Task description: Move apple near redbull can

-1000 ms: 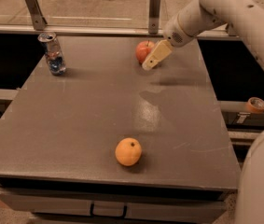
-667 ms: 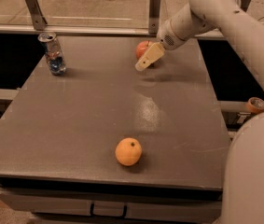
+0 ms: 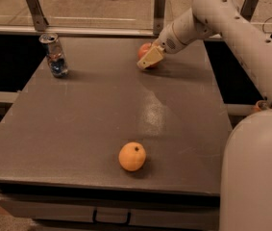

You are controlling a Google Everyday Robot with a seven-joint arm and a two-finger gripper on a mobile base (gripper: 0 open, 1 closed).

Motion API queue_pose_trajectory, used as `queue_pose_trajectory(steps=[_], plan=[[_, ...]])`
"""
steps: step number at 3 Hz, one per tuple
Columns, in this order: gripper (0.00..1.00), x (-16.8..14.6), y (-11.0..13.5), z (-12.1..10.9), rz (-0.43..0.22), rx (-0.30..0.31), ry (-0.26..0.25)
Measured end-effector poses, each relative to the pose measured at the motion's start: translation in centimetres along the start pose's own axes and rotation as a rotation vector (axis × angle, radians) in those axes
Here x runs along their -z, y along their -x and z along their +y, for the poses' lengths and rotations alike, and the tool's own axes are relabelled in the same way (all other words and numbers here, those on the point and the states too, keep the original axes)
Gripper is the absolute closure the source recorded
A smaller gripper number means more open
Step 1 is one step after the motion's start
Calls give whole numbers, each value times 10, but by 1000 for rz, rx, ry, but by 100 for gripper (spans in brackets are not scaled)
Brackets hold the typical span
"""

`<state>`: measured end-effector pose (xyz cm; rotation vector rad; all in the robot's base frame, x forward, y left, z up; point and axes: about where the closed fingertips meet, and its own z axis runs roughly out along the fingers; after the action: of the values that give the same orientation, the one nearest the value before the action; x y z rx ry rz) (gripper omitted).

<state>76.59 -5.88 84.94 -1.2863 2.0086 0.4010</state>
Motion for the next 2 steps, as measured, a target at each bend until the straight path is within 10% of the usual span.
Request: queue_pose_trajectory(steps=[2], plan=[[88, 49, 38, 26, -125, 99, 76]])
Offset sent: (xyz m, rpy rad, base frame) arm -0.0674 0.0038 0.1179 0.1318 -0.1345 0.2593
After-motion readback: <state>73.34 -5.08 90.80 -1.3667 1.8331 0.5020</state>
